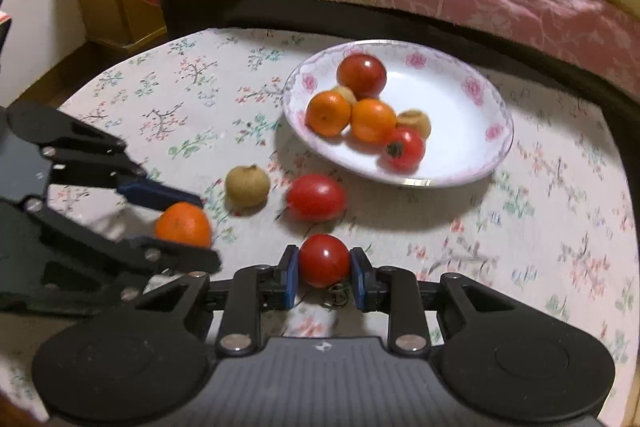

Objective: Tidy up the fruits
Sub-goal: 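Lift the mandarin with the left gripper while the right gripper holds the cherry tomato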

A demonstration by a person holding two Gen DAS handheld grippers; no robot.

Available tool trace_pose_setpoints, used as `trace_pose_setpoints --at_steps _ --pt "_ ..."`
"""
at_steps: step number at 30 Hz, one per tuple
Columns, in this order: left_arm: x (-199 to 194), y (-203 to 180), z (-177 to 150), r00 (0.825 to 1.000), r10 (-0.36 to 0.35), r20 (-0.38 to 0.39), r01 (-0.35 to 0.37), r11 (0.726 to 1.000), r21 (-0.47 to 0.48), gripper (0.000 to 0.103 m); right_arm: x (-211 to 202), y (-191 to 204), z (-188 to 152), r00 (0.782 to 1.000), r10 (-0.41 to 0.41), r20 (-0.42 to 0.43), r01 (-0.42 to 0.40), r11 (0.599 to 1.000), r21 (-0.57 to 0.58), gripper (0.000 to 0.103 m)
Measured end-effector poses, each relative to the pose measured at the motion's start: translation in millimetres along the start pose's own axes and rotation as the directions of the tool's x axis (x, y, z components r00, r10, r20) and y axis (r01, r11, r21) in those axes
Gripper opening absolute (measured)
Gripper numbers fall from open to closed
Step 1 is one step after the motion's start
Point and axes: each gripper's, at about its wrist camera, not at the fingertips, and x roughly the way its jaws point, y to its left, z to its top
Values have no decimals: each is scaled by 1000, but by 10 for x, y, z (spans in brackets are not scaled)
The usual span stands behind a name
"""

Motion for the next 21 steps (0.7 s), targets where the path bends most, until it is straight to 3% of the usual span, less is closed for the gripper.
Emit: trace_pose_setpoints --at_steps 10,12,17,18,21 --pt "-11 -87 -45 1000 -4 3 4 999 47 45 -199 234 -249 1000 -20 -20 21 1000 23 26" --pt "-8 -82 -39 1000 -10 -1 10 999 46 51 -216 227 -277 1000 -25 -8 25 999 43 27" --pt "-7 -58 -43 1000 18 -8 -18 999 36 62 -216 278 -285 999 -38 -1 38 999 30 37" --pt "-4 -42 -44 1000 18 -10 -17 999 31 63 -219 269 -297 1000 -26 4 26 999 44 44" --pt "-1 -36 -44 1000 23 -5 -23 999 31 65 -218 246 -311 1000 3 14 -4 999 53 50"
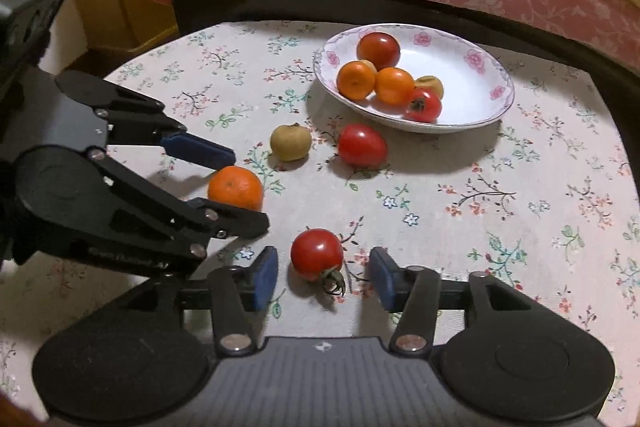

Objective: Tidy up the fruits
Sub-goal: 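Lift the mandarin with the left gripper while the right gripper holds the cherry tomato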

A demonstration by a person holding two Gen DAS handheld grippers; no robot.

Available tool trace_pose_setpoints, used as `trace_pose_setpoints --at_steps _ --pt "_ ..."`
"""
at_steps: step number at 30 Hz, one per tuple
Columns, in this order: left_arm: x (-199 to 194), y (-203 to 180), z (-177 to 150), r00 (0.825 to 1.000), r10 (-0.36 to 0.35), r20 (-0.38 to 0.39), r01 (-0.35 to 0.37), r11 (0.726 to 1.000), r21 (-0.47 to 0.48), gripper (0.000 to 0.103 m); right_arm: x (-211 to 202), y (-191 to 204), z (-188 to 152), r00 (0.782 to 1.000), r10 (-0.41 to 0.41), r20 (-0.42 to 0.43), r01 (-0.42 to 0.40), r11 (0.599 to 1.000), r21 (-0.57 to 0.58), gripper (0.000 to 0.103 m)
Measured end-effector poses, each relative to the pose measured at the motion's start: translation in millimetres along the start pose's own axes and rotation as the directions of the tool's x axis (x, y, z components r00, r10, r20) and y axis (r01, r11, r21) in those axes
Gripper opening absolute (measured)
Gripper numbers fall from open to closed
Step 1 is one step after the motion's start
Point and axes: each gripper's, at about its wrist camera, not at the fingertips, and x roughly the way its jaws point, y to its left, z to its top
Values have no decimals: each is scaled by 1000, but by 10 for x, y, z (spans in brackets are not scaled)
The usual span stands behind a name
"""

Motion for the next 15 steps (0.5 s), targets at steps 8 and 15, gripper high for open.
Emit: trace_pose_setpoints --at_steps 8,15 --pt "-3 -9 19 1000 -4 0 4 1000 13 57 -6 44 39 1000 -14 3 14 999 -33 43" --pt "-6 -70 9 1000 16 13 -17 998 54 58 -29 93 -5 1000 -23 -3 23 998 -61 38"
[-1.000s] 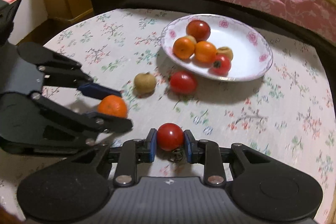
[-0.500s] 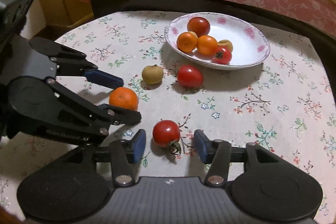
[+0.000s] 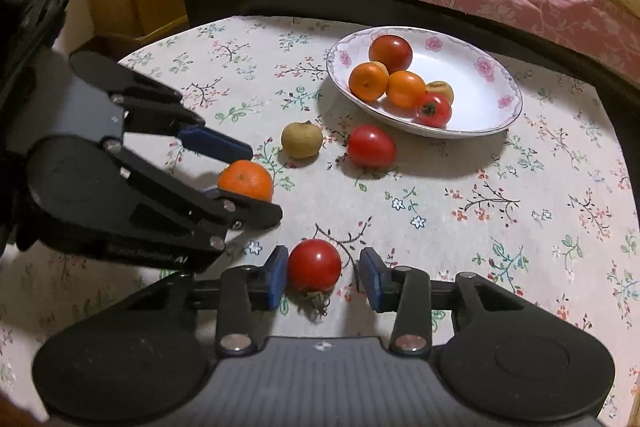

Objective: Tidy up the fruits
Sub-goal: 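Lift the mandarin with the left gripper while the right gripper holds the cherry tomato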

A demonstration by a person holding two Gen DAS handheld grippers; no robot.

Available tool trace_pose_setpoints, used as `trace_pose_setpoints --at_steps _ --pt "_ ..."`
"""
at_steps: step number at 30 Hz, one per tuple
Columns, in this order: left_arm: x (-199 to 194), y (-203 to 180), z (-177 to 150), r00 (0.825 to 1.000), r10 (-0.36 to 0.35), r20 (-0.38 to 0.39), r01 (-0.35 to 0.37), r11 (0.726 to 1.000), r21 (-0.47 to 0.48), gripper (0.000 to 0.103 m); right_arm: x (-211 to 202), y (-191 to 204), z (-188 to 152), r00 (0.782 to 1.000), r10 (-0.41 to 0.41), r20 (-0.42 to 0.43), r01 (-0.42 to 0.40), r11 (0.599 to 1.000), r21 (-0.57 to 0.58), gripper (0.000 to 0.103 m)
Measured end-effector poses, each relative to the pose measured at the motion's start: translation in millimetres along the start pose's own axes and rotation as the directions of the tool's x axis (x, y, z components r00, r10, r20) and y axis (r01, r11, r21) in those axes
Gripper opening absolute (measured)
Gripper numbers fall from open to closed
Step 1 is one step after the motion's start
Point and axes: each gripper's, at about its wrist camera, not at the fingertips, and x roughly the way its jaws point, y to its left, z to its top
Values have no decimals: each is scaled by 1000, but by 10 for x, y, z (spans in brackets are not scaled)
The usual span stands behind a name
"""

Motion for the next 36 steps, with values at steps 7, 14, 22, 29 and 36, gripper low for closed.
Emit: trace_pose_setpoints --at_steps 7,14,22,29,36 --pt "18 48 -12 1000 6 -5 -6 1000 -22 67 -23 51 3 1000 -2 17 3 1000 -17 27" --pt "-22 -37 9 1000 -18 -13 18 1000 24 45 -8 60 19 999 -28 17 28 999 -26 26" --pt "-16 7 40 999 -29 -25 29 1000 -2 43 -9 -42 60 999 -35 31 34 999 28 26" --pt "-68 106 165 999 -29 14 30 998 -58 43 -37 -91 148 997 -36 62 32 998 55 26" --pt "-137 133 255 999 -12 51 16 997 -76 43 -102 -148 257 993 -44 107 35 996 78 26"
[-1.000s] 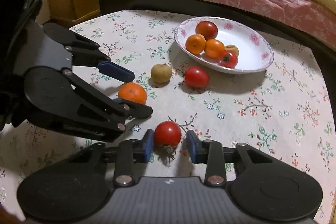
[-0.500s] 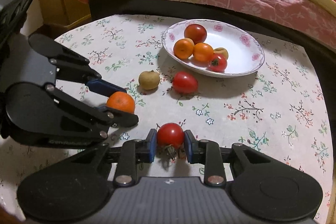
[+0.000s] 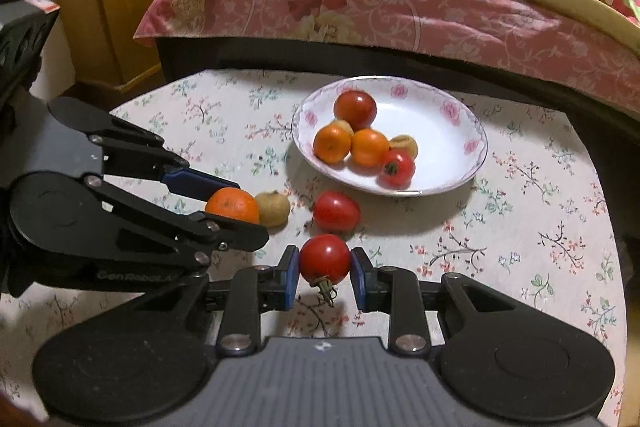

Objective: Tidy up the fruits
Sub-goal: 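Lift the mandarin with the left gripper while the right gripper holds the cherry tomato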

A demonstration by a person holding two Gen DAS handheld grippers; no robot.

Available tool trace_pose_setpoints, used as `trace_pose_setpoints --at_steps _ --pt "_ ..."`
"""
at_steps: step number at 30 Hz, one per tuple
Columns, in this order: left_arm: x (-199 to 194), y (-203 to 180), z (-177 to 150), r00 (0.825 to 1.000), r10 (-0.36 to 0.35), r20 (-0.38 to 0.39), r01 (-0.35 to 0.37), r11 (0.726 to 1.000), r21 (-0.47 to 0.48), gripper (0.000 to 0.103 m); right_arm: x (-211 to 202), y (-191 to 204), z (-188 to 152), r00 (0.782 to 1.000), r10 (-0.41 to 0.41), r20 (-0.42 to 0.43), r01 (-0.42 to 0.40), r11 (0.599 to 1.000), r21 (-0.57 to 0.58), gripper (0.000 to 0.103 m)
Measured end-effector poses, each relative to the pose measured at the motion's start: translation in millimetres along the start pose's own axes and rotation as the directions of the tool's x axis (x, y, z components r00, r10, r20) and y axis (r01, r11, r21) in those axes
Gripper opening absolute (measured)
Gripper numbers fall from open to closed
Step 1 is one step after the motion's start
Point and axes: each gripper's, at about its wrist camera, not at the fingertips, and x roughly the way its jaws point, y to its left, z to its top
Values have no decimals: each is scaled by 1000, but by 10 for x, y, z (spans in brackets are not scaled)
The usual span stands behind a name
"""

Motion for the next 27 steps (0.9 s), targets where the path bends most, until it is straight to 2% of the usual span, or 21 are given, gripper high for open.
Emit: trace_pose_setpoints --at_steps 15,21,27 --pt "49 -22 -28 1000 15 -13 -15 1000 15 44 68 -14 -34 999 -7 -31 8 1000 5 26" --pt "68 -18 -7 999 39 -22 -39 999 16 43 81 -121 -30 999 -7 -35 10 998 66 26" --pt "102 -31 -6 998 50 -39 -49 999 21 44 79 -110 -10 1000 -7 -29 9 997 74 26"
